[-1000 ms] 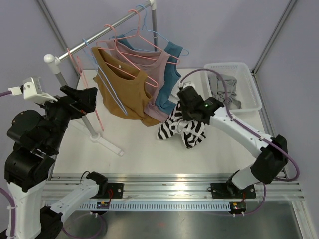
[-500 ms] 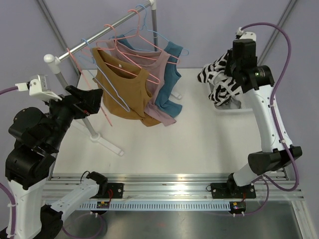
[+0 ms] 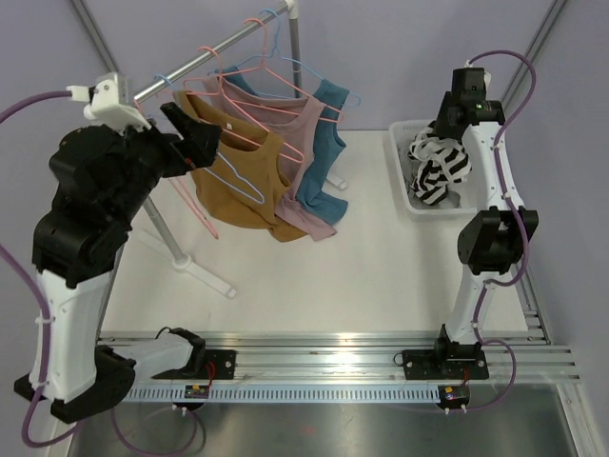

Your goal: Remove the tank top from the hanger

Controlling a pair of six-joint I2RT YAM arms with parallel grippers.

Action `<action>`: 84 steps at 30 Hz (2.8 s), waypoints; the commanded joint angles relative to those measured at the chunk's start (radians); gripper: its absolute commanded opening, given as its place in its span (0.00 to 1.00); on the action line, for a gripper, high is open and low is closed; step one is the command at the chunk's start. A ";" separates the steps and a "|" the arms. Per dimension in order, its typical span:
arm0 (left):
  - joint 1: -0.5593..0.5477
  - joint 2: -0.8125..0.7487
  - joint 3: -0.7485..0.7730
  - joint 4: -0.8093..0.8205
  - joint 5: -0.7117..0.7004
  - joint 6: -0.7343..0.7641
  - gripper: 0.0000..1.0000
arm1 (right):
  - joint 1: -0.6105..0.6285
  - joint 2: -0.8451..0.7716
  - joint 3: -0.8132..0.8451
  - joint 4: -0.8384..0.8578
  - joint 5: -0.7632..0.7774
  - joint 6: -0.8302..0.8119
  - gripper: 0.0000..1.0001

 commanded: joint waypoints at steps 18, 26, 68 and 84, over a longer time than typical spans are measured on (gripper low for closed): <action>-0.184 0.356 0.209 -0.070 -0.468 0.063 0.99 | -0.034 -0.581 -0.500 0.302 -0.547 0.178 1.00; -0.176 0.459 0.228 0.036 -0.552 0.064 0.99 | -0.020 -0.811 -0.850 0.497 -0.951 0.308 0.99; -0.083 0.577 0.297 0.149 -0.666 -0.068 0.00 | 0.140 -0.928 -0.999 0.466 -0.959 0.267 0.95; -0.129 0.274 0.182 0.166 -0.385 -0.106 0.00 | 0.140 -0.936 -1.002 0.514 -0.970 0.264 0.98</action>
